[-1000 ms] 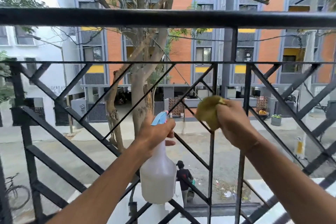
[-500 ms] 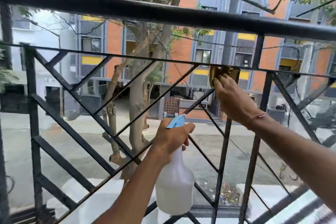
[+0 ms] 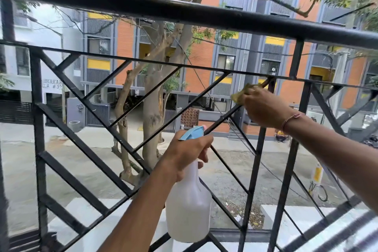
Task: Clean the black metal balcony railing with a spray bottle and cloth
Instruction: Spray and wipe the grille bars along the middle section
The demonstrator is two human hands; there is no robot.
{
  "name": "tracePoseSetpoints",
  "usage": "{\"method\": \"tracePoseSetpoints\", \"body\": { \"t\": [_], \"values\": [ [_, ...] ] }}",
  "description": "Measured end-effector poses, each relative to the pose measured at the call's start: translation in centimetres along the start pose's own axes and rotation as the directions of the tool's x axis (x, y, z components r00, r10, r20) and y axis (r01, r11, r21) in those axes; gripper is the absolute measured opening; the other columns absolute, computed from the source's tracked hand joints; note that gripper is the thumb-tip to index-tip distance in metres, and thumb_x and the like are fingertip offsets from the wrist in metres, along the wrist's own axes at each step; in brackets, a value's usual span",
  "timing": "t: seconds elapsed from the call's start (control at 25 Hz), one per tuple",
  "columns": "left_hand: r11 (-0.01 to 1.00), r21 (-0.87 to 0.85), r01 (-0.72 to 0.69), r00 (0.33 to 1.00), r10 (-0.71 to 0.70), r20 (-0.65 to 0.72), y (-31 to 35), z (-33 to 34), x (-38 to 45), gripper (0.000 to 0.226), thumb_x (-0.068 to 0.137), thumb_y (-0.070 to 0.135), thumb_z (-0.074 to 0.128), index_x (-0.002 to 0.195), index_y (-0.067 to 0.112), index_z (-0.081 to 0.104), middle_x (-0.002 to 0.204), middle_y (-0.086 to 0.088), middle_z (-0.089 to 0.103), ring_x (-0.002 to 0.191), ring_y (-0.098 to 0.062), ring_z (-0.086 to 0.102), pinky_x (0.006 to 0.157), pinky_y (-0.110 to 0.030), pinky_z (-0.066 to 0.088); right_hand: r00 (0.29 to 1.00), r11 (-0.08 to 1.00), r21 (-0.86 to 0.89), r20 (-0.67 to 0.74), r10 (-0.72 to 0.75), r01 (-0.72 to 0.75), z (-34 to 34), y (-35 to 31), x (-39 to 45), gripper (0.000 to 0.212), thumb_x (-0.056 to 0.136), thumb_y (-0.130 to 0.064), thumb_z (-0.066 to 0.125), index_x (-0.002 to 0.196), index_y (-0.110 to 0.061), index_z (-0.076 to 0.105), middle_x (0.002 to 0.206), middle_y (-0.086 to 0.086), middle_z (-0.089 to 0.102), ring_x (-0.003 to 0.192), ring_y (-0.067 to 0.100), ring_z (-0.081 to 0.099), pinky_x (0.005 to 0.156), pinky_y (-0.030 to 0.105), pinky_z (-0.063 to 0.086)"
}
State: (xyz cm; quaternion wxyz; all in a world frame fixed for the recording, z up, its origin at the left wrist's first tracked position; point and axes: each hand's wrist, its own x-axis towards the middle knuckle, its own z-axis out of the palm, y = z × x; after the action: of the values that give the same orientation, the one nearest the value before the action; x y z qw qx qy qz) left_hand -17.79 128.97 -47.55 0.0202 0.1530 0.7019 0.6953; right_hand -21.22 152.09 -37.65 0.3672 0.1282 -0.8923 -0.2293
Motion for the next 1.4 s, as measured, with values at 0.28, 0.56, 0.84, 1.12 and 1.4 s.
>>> {"method": "tracePoseSetpoints", "body": {
  "t": [0.28, 0.56, 0.84, 1.12, 1.4],
  "values": [
    [0.998, -0.06, 0.0, 0.998, 0.003, 0.057, -0.6, -3.0, -0.4, 0.023, 0.089, 0.006, 0.064, 0.067, 0.012, 0.066, 0.072, -0.014, 0.069, 0.074, -0.024, 0.07, 0.051, -0.024, 0.047, 0.969, 0.967, 0.109, 0.07, -0.237, 0.229, 3.6, -11.1, -1.1, 0.038, 0.097, -0.011, 0.035, 0.126, -0.012, 0.06, 0.117, 0.008, 0.063, 0.109, 0.024, 0.056, 0.101, 0.039, 0.046],
    [0.999, -0.029, 0.019, 1.0, -0.018, 0.014, -0.9, -8.5, -0.7, 0.012, 0.081, 0.015, 0.075, 0.08, 0.004, 0.071, 0.083, -0.023, 0.071, 0.083, -0.033, 0.068, 0.05, -0.027, 0.048, 0.904, 0.9, 0.179, 0.09, -0.417, 0.398, 7.1, -21.4, -1.3, 0.063, 0.084, -0.018, 0.015, 0.131, -0.003, 0.056, 0.129, 0.024, 0.058, 0.113, 0.042, 0.058, 0.098, 0.052, 0.045],
    [0.997, 0.0, 0.074, 0.997, -0.074, -0.004, -2.0, -10.0, -1.4, 0.007, 0.09, 0.003, 0.063, 0.086, 0.0, 0.068, 0.072, -0.016, 0.068, 0.061, -0.021, 0.066, 0.048, -0.024, 0.047, 0.878, 0.875, 0.195, 0.099, -0.467, 0.443, 10.4, -25.0, -1.0, 0.035, 0.088, -0.01, 0.049, 0.116, -0.004, 0.067, 0.133, 0.031, 0.052, 0.106, 0.046, 0.06, 0.086, 0.051, 0.053],
    [0.995, -0.041, 0.095, 0.995, -0.095, 0.0, -2.5, -7.9, -1.0, 0.016, 0.091, 0.004, 0.062, 0.075, 0.004, 0.066, 0.071, -0.014, 0.069, 0.074, -0.025, 0.069, 0.049, -0.022, 0.042, 0.902, 0.847, 0.312, -0.116, -0.415, 0.43, 5.9, -19.9, -1.0, 0.01, 0.086, -0.003, 0.063, 0.093, -0.005, 0.069, 0.084, 0.014, 0.07, 0.077, 0.033, 0.07, 0.067, 0.039, 0.059],
    [0.985, -0.088, 0.146, 0.984, -0.136, 0.11, -3.5, -4.2, 0.1, 0.014, 0.091, 0.01, 0.063, 0.077, 0.01, 0.067, 0.072, -0.008, 0.07, 0.072, -0.019, 0.071, 0.049, -0.019, 0.043, 0.976, 0.965, -0.16, 0.106, -0.19, 0.205, 0.1, -3.8, 0.6, 0.027, 0.101, -0.009, 0.041, 0.12, -0.015, 0.061, 0.096, 0.004, 0.067, 0.08, 0.021, 0.068, 0.067, 0.033, 0.061]
  ]
}}
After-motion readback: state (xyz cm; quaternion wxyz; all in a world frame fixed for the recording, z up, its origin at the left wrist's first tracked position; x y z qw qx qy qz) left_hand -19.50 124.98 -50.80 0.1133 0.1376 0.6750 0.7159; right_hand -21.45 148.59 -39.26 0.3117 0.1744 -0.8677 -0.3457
